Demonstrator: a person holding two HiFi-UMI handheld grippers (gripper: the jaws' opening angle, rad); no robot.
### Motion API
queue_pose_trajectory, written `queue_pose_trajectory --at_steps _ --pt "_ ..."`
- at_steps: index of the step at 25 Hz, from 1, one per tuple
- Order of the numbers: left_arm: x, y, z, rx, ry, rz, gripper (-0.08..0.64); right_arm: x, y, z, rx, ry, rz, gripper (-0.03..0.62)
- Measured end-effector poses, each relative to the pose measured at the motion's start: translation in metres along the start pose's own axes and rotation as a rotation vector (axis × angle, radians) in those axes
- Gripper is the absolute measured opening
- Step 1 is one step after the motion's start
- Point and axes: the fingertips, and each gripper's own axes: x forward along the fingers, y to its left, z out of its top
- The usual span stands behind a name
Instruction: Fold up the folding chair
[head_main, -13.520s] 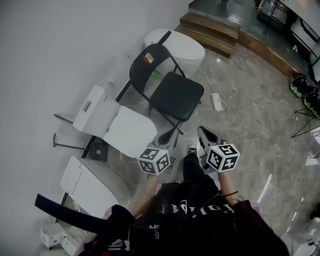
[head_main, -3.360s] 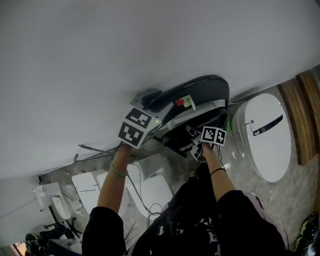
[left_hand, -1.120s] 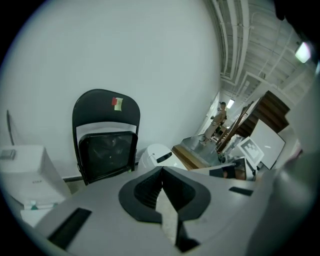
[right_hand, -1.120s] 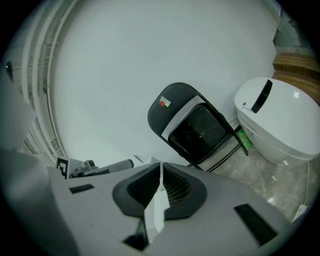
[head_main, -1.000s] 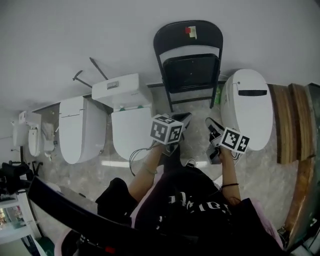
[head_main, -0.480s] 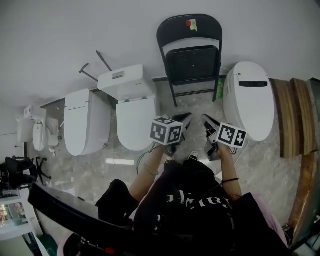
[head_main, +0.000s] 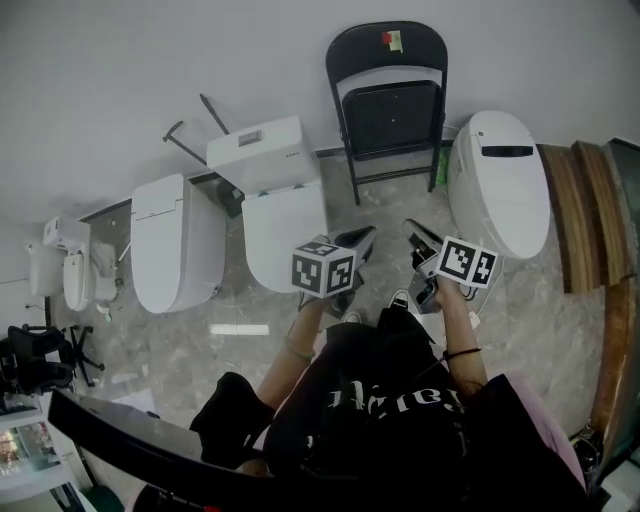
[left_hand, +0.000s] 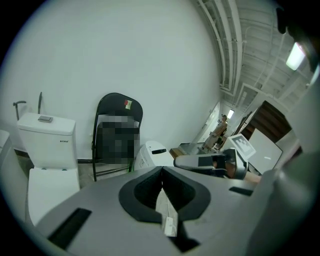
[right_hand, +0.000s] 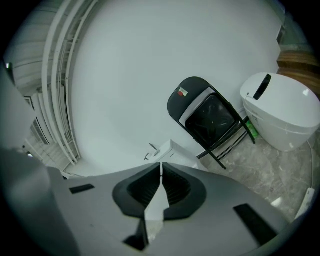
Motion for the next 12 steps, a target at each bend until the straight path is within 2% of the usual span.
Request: queue_pose_trajectory --at_steps 6,12 --pt "-0.049 0.007 -0.03 0.007 0.009 -0.054 0.005 -0.004 0.035 -0.048 0.016 -0.052 -0.022 0.023" --pt "-0.067 0.002 -0.046 0.029 0.011 -0.097 0.005 -0.019 0.047 -0.08 0.005 -0.078 -0.063 0.021"
